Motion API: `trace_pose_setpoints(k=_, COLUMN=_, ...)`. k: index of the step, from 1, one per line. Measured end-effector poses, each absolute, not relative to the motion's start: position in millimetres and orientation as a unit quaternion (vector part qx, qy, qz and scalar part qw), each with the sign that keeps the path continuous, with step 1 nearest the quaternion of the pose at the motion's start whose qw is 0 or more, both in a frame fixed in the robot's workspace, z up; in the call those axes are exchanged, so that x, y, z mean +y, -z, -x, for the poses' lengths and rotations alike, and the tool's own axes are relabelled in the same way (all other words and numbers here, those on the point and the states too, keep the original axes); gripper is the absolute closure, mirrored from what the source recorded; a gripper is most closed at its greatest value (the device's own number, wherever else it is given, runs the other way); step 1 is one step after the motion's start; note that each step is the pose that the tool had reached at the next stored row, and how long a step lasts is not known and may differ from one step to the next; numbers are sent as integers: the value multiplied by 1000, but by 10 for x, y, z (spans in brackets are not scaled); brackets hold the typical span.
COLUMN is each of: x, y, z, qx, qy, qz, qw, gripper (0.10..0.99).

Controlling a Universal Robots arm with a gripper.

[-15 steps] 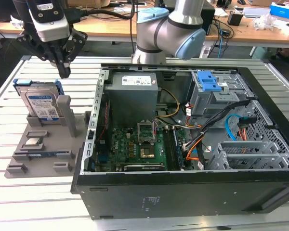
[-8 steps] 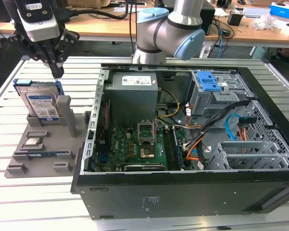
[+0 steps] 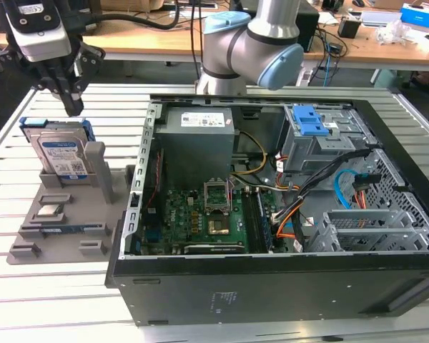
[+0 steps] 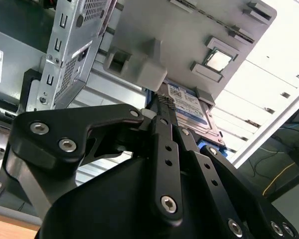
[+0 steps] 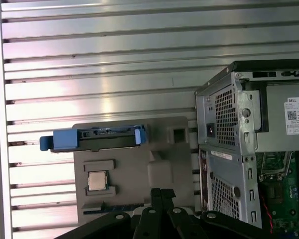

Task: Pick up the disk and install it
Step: 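Reach for the disk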

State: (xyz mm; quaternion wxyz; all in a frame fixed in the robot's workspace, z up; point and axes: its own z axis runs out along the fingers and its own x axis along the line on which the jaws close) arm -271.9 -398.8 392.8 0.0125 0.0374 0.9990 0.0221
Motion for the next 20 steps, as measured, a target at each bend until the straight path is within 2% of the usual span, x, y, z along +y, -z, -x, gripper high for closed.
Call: trace_pose_setpoints(k=20, x=-3988, y=-3927, z=3047, qx=999, qy=-22, qz=-37, qw=12, gripper=984)
